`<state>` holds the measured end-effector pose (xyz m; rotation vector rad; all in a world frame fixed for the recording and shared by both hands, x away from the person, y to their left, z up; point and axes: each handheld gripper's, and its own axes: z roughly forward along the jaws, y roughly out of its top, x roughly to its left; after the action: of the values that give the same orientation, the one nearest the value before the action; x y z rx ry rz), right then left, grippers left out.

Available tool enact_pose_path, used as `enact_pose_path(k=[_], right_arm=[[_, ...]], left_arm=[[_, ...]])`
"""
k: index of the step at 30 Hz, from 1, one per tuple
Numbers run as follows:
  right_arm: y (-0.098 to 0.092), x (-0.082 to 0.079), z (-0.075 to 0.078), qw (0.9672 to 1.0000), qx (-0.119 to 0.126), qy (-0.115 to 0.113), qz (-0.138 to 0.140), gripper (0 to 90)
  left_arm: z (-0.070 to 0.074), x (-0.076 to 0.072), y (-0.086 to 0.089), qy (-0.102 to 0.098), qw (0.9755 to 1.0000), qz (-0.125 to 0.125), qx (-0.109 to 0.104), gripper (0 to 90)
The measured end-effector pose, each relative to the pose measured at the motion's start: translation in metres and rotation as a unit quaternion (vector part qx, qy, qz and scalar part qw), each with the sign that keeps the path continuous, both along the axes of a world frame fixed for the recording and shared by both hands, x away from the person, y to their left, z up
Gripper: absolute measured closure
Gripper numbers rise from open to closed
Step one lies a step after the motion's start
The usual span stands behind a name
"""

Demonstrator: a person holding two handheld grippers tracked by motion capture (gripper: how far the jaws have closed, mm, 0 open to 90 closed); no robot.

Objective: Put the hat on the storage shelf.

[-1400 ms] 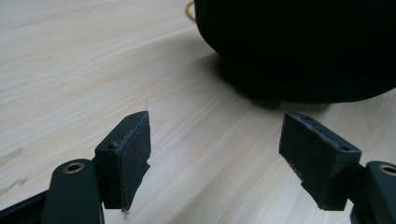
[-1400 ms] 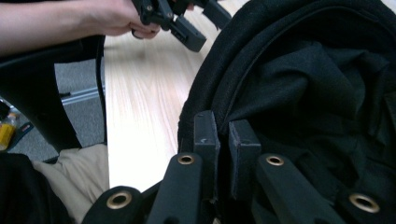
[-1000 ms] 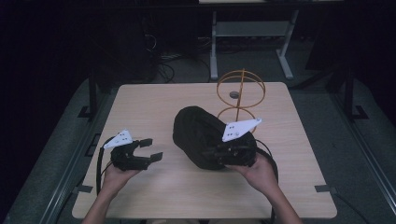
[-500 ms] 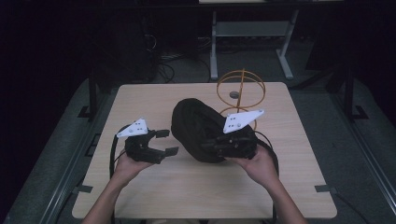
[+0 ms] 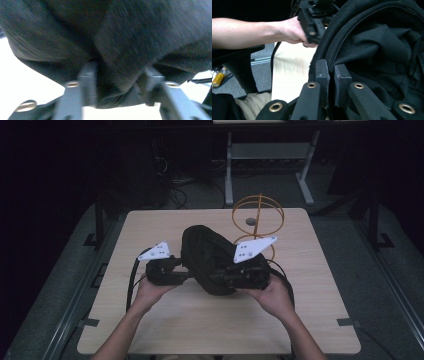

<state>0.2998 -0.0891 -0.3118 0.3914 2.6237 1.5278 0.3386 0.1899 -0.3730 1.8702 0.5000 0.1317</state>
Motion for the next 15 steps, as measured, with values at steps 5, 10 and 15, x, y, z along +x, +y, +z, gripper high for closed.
enact_pose_path(k=[5, 10, 15], right_arm=[[0.002, 0.002, -0.002, 1.0000, -0.002, 0.001, 0.000, 84.3], [-0.002, 0.004, -0.004, 0.9999, 0.015, 0.007, -0.003, 84.1], [-0.006, 0.007, -0.005, 0.9993, 0.032, 0.016, -0.007, 84.0]], left_arm=[[0.000, 0.002, 0.001, 0.001, 1.0000, 0.001, -0.001, 81.7], [0.007, -0.001, 0.004, -0.016, 0.9998, 0.012, 0.007, 86.1], [0.019, -0.002, 0.008, -0.025, 0.9994, 0.025, -0.002, 86.5]])
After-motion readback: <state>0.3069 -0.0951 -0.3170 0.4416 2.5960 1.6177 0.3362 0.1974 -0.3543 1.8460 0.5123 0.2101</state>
